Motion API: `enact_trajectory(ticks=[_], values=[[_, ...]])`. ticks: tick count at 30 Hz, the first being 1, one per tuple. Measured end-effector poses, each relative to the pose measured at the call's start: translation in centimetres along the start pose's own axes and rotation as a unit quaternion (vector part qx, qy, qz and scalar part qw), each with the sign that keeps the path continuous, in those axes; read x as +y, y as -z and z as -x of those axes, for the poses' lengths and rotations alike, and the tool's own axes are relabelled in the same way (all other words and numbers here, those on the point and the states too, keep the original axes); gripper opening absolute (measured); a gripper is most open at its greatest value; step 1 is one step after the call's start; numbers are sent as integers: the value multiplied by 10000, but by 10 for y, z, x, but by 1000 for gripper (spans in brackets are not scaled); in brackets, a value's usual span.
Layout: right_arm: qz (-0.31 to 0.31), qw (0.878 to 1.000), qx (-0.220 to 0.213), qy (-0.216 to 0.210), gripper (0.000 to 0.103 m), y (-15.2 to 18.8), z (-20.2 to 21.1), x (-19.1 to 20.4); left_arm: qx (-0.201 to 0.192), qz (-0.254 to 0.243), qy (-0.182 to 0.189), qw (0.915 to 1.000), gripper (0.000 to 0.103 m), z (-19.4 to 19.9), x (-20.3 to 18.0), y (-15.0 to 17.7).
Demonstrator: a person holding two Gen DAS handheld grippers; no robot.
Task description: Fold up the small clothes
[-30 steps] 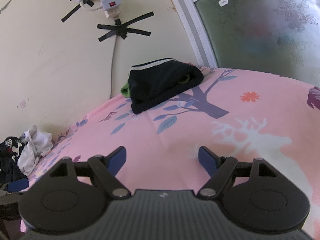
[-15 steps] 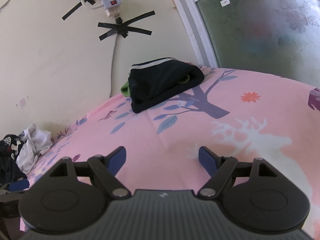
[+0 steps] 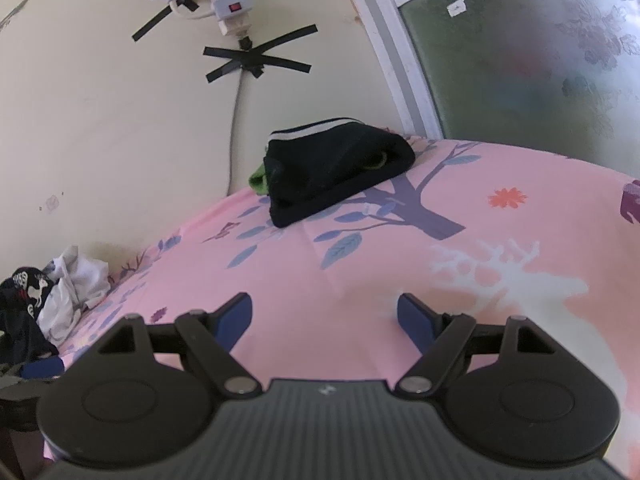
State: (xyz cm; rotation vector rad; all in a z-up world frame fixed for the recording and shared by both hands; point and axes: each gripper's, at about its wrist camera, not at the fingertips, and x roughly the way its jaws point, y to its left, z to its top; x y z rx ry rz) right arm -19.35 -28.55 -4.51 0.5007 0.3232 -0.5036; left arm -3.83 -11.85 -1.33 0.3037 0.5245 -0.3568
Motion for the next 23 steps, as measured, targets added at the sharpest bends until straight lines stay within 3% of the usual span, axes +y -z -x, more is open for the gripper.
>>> enact_trajectory(ticks=[16,23], values=[[-21,10000,-3,-20,73,-1,0,-2,-1,36,-80,10000,103,-1,3,0],[-1,10000,-9,-24,73,-1,0,-2,-215,1,45,9998,103,6,4,0]])
